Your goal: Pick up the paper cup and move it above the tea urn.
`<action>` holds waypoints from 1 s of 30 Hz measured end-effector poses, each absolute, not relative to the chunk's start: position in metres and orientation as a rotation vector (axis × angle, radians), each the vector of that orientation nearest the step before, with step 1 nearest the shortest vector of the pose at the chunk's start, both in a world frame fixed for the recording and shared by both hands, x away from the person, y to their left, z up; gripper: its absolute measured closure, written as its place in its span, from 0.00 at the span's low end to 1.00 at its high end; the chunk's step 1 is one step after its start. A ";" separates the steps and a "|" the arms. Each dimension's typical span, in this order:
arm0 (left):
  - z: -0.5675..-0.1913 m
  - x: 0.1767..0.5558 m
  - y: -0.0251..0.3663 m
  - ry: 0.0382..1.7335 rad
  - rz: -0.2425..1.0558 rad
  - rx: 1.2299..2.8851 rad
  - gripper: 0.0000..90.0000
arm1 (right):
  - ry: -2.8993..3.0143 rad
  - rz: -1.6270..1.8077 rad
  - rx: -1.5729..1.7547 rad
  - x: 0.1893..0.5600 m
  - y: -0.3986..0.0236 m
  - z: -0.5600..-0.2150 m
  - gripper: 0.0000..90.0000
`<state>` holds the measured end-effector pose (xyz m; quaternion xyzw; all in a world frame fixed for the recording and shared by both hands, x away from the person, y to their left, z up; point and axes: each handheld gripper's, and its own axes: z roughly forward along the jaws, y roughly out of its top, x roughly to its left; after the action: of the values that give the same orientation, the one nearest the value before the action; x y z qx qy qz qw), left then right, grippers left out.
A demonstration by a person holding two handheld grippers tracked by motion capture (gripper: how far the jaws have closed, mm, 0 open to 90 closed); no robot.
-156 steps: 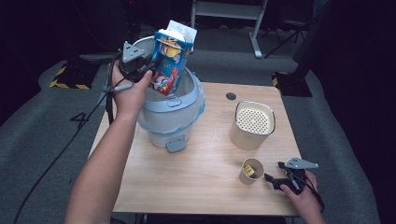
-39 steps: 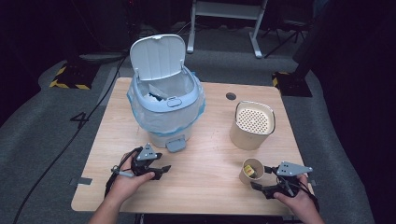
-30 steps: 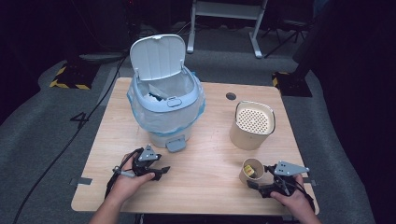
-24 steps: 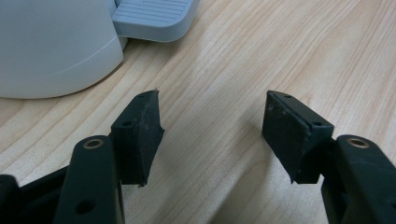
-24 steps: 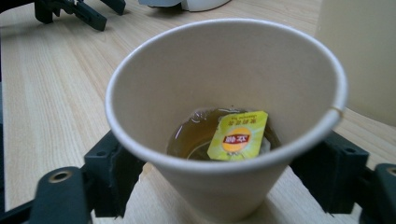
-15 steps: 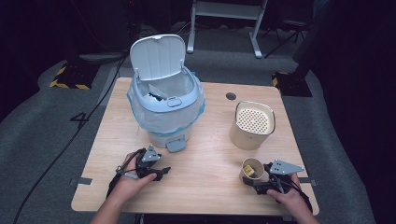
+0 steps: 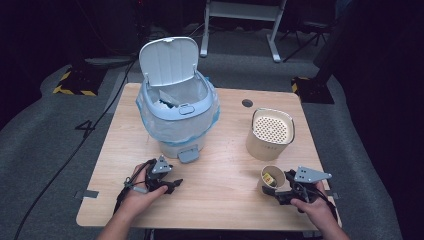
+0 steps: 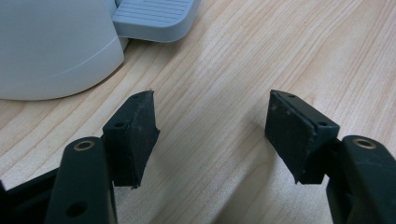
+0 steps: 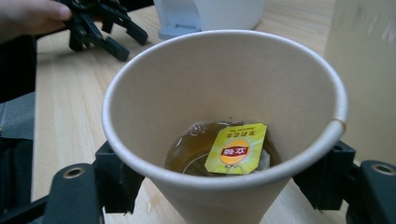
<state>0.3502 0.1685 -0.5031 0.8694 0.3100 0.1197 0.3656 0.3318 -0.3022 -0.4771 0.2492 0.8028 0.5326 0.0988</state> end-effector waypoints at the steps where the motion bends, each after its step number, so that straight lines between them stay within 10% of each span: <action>1: -0.503 0.350 0.169 0.797 0.308 2.235 0.38 | 2.374 1.584 0.732 0.332 -0.302 -0.475 0.30; 30: -0.503 0.354 0.168 0.800 0.304 2.247 0.30 | 2.375 1.571 0.600 0.374 -0.306 -0.360 0.31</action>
<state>0.3541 0.1682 -0.5033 0.8717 0.3105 0.1179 0.3604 0.3745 -0.3058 -0.3602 0.2049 0.8106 0.5363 0.1155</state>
